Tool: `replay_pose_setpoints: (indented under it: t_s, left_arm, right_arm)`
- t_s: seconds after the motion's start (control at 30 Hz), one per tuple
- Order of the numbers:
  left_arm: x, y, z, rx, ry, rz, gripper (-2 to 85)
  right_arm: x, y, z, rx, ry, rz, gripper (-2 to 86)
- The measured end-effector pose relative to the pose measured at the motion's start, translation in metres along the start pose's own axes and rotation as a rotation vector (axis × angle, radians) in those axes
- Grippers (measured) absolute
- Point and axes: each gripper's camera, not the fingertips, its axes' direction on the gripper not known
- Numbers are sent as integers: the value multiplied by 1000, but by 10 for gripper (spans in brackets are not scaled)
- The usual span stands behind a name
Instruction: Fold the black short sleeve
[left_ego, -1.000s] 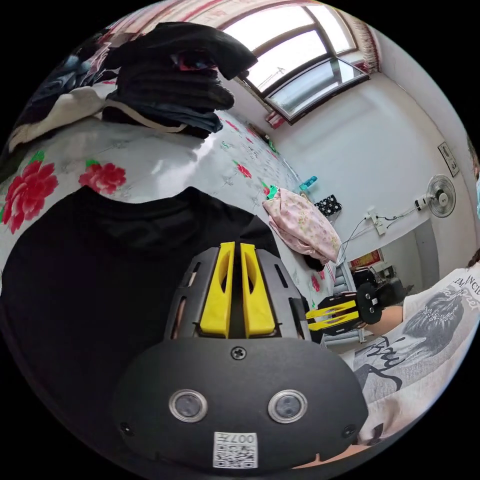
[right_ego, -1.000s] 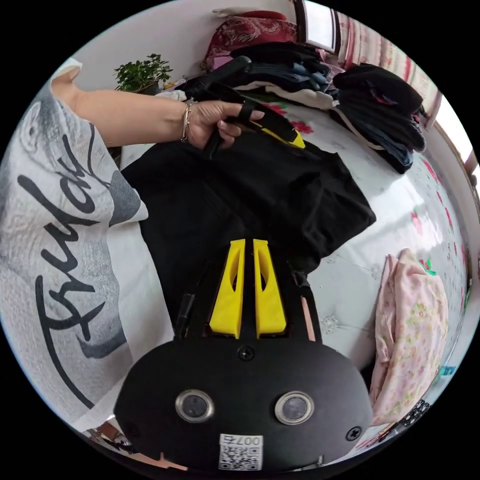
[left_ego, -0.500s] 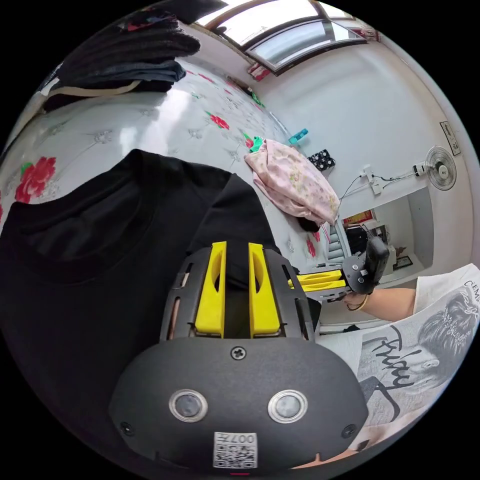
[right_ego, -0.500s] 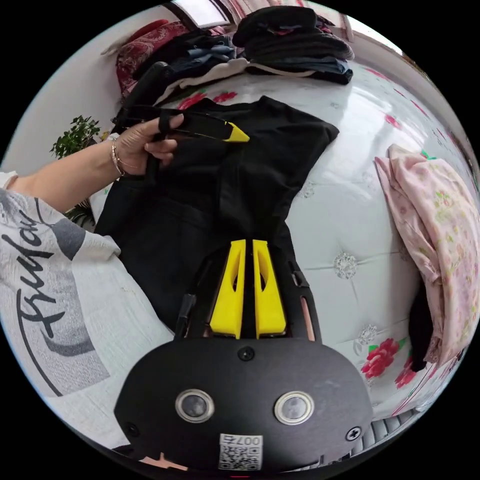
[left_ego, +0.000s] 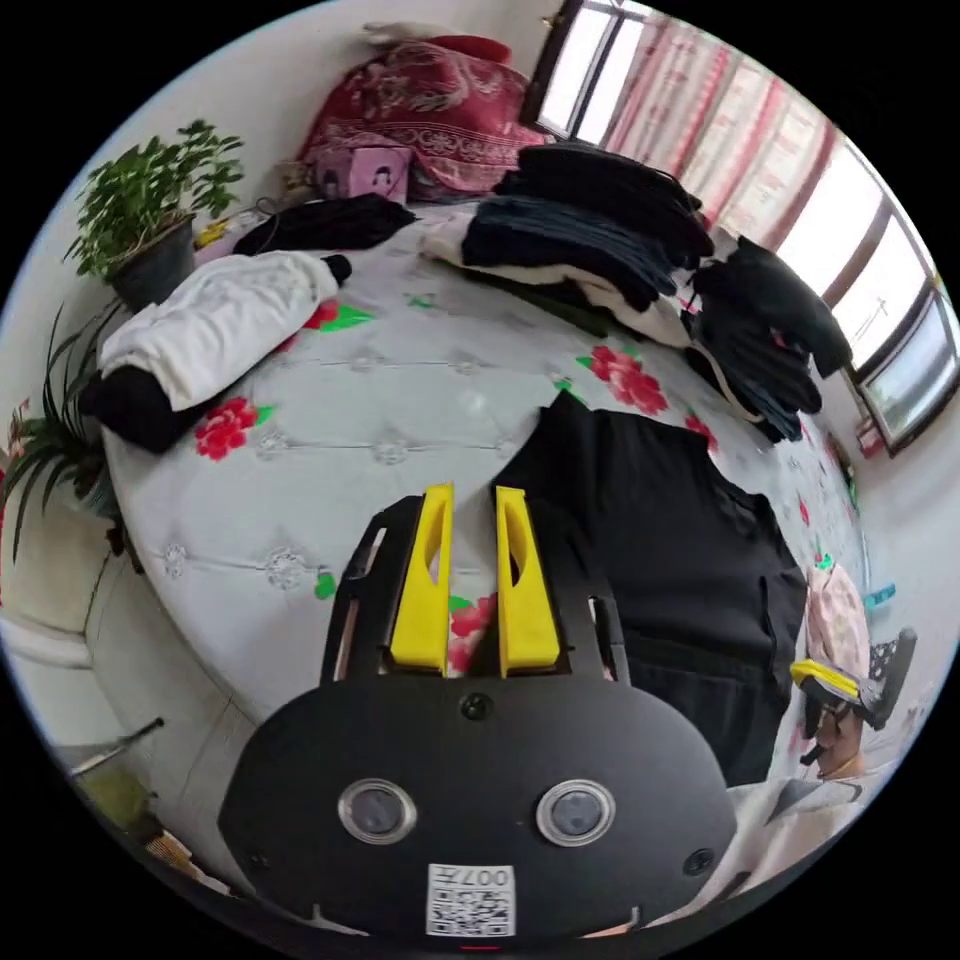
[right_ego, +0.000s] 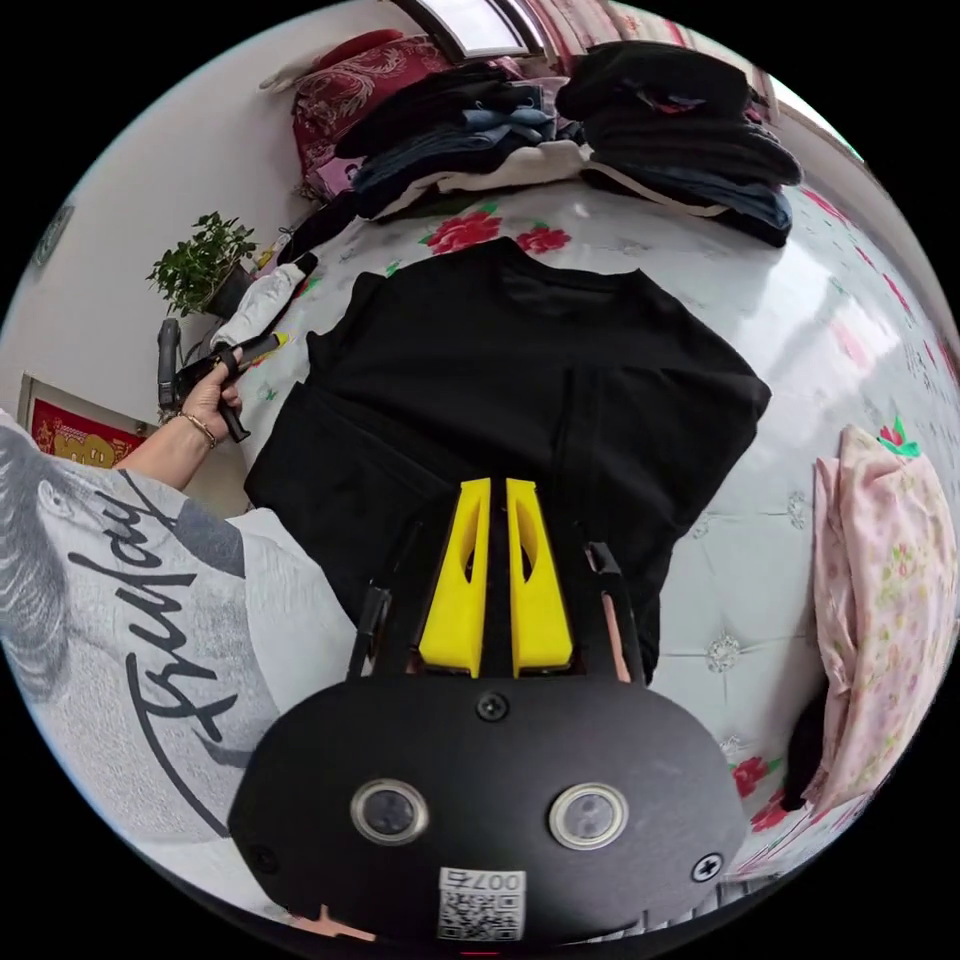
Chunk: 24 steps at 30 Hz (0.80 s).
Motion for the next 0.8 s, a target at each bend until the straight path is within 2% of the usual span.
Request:
replay_pose_setpoints:
  t_s: [0.13,0.23,0.27,0.3,0.4,0.53,0.73,0.8]
  left_arm:
    - [-9,1,22,-78,221,-14,108]
    - [5,3,43,-147,264,24,98]
    - [9,5,51,-174,217,7,55]
    - [8,8,49,-138,152,-37,24]
    - [1,12,32,-66,234,-138,-3]
    - [11,27,-6,58,303,-140,-8]
    - [53,49,-19,93,295,72,-9]
    - [94,50,-31,136,309,315,-9]
  right_arm:
    - [-30,-14,4,8,-21,-71,3]
    - [-40,-12,-1,15,-5,-78,2]
    - [-40,-8,-5,22,2,-67,2]
    - [-40,-6,-7,26,6,-59,2]
    - [-34,10,-16,36,38,-10,0]
    - [-22,36,-24,60,38,96,-1]
    - [-20,57,-19,66,-19,162,0]
    - [-24,57,-18,65,-18,148,0]
